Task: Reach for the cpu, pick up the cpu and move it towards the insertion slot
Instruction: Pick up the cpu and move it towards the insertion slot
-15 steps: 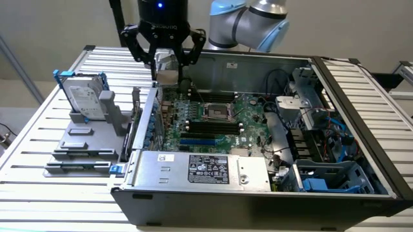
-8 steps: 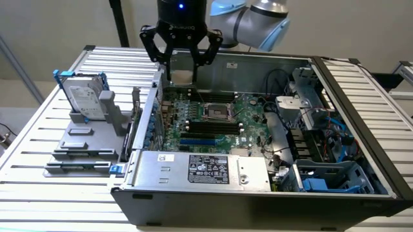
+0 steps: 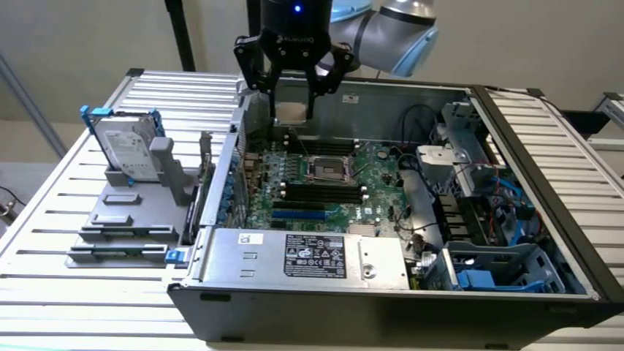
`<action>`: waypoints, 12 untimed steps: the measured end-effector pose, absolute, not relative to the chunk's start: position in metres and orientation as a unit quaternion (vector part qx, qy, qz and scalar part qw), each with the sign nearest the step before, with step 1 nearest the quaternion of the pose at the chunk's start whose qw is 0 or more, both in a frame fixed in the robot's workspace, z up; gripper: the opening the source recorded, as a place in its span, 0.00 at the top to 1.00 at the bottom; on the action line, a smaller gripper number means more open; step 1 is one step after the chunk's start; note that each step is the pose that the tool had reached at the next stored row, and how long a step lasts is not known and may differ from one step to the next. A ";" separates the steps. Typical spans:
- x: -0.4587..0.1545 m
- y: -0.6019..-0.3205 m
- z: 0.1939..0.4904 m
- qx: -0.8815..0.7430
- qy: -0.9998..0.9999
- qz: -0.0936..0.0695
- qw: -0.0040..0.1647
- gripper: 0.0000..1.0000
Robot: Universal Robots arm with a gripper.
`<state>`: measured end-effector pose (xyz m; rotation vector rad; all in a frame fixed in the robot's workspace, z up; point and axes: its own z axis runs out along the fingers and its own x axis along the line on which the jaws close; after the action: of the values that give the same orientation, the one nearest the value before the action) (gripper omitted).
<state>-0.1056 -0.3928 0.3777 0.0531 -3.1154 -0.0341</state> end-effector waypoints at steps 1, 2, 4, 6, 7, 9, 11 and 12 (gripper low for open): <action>-0.103 -0.389 0.377 0.017 -1.000 -0.011 0.013 0.46; -0.101 -0.386 0.376 0.017 -1.000 -0.011 0.013 0.46; -0.096 -0.378 0.374 0.017 -1.000 -0.011 0.013 0.46; -0.092 -0.370 0.372 0.017 -1.000 -0.011 0.013 0.46; -0.090 -0.367 0.372 0.017 -1.000 -0.011 0.013 0.46; -0.085 -0.360 0.370 0.017 -1.000 -0.011 0.013 0.46; -0.081 -0.353 0.369 0.017 -1.000 -0.011 0.013 0.46; -0.078 -0.350 0.368 0.017 -1.000 -0.011 0.013 0.46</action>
<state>-0.0780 -0.3503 0.3682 0.0533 -3.1156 -0.0335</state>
